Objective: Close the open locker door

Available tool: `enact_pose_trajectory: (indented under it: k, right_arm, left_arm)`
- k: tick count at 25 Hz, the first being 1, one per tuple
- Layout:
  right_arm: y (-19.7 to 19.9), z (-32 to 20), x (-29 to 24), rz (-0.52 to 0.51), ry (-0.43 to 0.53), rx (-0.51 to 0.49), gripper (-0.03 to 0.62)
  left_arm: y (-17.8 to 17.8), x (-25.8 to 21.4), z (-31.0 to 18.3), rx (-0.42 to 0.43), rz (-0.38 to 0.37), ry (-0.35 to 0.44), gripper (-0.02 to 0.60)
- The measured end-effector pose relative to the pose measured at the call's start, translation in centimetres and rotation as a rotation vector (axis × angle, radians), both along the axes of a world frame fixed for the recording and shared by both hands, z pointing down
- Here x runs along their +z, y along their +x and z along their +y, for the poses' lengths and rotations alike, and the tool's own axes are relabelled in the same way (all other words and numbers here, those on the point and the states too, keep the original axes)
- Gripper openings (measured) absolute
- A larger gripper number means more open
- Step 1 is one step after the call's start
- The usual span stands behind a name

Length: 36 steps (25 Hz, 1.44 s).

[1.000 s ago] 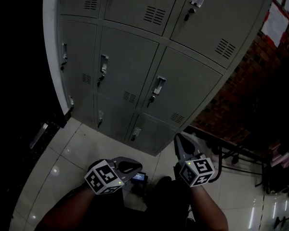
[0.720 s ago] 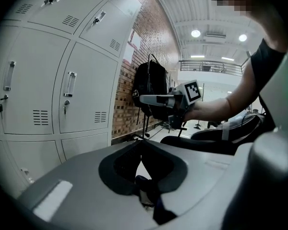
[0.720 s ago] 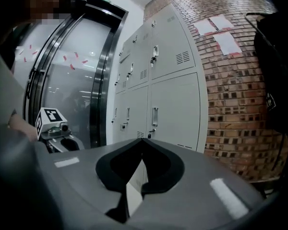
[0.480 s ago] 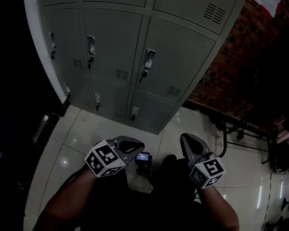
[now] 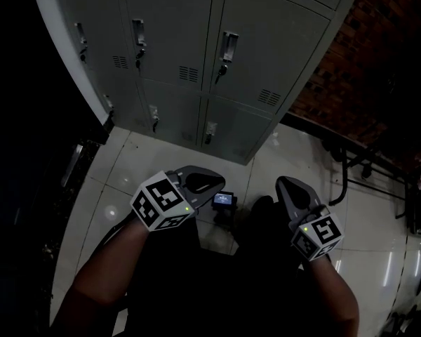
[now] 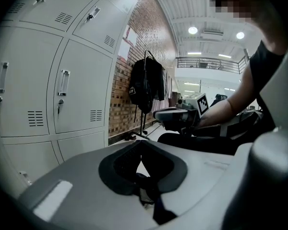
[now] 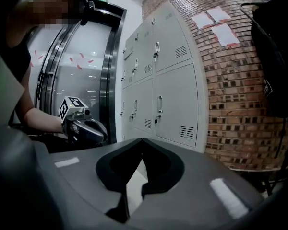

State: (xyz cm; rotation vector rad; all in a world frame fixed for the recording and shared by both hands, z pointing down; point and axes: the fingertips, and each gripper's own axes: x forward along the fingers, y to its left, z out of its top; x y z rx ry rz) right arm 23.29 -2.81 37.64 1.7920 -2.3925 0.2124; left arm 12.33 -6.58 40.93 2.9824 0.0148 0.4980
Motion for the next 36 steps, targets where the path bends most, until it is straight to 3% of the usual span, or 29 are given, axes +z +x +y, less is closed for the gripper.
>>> enact_pose_trajectory:
  k: [36]
  right_arm:
    - [-1.4,-0.5,0.9,-0.049,-0.017,-0.067,0.002]
  left_arm:
    - [-0.1,0.4,0.1,0.001,-0.042,0.013,0.012]
